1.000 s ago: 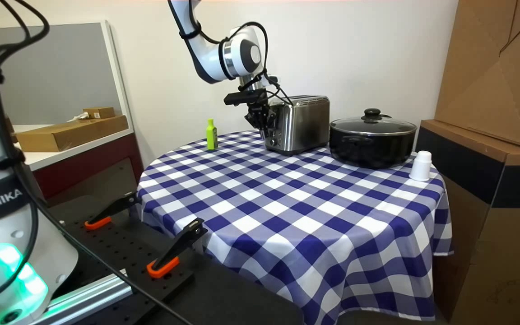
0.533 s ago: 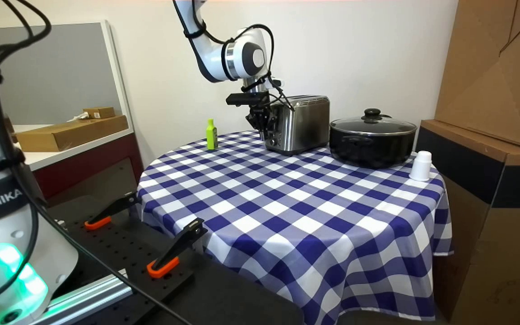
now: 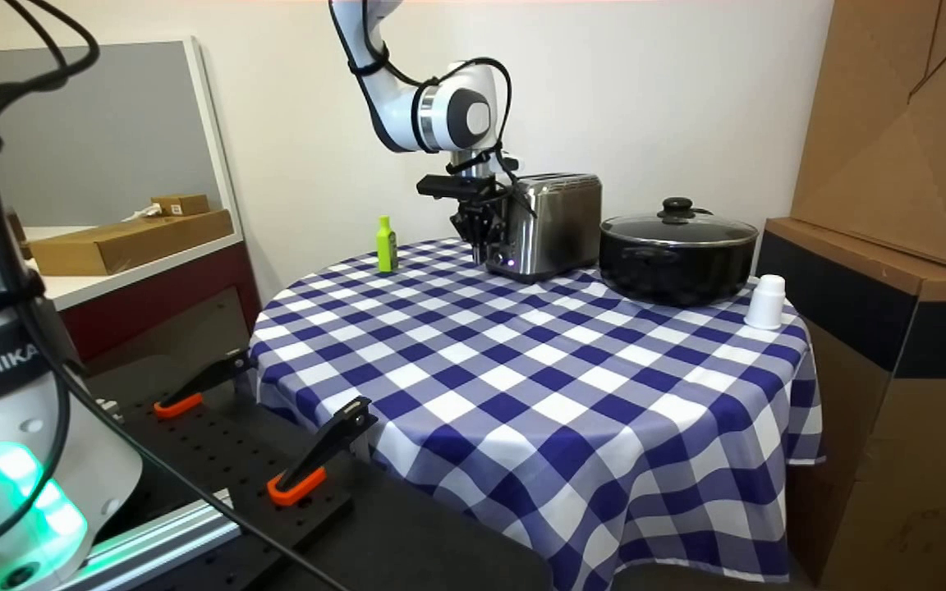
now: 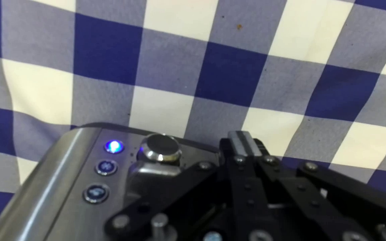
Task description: Push down the toaster lever
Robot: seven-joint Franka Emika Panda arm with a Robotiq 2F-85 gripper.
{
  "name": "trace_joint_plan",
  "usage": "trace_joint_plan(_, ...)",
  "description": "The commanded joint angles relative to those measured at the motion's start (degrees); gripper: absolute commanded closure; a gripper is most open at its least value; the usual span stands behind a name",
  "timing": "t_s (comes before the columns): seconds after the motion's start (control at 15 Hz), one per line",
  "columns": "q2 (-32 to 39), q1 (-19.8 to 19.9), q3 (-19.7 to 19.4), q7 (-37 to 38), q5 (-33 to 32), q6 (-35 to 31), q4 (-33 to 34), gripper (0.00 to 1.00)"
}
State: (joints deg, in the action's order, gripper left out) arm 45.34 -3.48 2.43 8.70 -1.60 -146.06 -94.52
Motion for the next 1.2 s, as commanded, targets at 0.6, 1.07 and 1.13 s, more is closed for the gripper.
trace_joint_plan(0.6, -20.6, 8.2, 6.8, -15.3, 9.3, 6.5, -18.2, 1.0)
trace_joint_plan(1.07, -40.7, 6.3, 2.7, -13.4, 9.3, 10.9, -32.2, 1.0)
trace_joint_plan(1.13, -42.7, 6.2, 2.0, -12.6, 9.4, 11.0, -33.4, 1.0)
